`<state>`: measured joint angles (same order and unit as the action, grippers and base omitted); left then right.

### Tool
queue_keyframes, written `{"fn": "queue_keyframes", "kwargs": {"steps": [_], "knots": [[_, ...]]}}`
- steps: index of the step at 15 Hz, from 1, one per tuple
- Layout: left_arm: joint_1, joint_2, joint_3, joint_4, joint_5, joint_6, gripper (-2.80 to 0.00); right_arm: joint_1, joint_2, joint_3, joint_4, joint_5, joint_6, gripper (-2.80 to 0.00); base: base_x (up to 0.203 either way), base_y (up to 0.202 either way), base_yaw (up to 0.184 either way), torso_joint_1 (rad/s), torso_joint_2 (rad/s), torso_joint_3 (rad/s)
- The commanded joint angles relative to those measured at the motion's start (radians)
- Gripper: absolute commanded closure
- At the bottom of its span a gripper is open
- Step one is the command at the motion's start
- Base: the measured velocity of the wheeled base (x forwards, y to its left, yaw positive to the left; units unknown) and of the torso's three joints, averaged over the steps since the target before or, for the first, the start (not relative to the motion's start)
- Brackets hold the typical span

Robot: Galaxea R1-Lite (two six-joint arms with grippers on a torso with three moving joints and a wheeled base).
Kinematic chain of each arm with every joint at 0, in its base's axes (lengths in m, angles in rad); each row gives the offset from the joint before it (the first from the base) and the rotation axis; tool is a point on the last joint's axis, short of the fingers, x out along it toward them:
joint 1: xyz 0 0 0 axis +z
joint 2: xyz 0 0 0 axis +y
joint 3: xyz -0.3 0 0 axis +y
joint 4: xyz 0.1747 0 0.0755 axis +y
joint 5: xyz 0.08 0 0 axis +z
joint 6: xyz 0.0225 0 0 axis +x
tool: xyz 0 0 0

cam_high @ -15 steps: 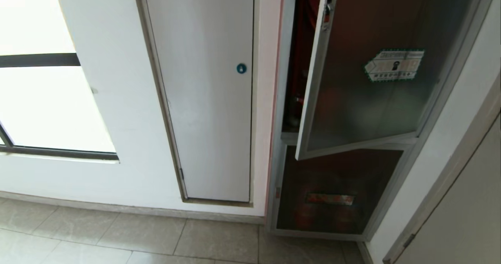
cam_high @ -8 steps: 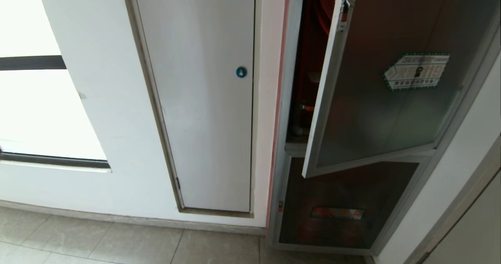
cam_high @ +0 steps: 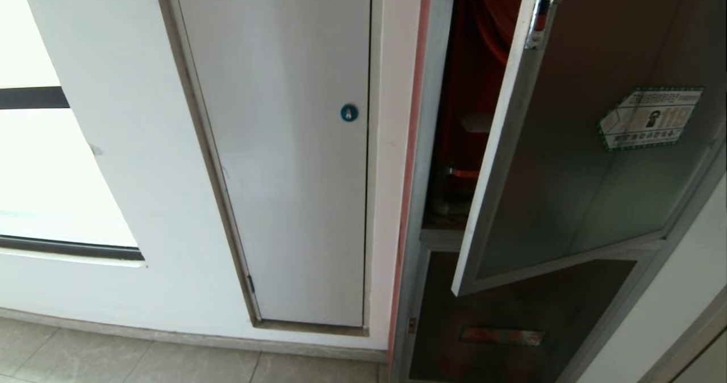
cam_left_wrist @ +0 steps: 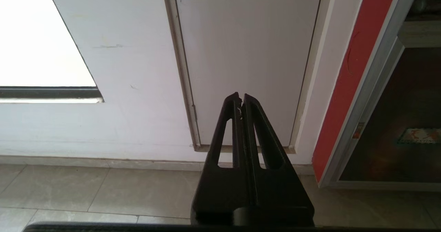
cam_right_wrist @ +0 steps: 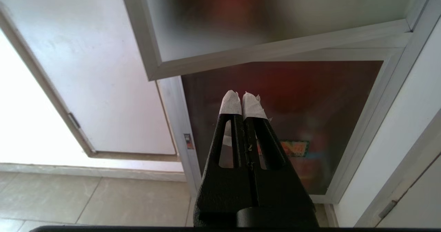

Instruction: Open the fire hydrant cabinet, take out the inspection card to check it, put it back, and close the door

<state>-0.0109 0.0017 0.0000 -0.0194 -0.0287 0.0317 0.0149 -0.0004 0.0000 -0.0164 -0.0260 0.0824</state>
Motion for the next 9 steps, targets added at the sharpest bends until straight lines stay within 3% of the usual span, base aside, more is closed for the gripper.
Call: {"fn": "queue_keyframes", "kwargs": {"steps": [1,9], "knots": [[0.0,0.001,0.012,-0.001,0.0,0.001,0.0,0.0,0.002,0.003,0.0,0.0,0.0,0.0,0.197,0.0,0.0,-0.002,0.0,0.0],[0.0,0.0,0.012,-0.001,0.0,0.001,0.0,0.0,0.0,0.003,0.0,0.0,0.0,0.0,0.194,0.0,-0.001,0.002,0.0,0.002]]}}
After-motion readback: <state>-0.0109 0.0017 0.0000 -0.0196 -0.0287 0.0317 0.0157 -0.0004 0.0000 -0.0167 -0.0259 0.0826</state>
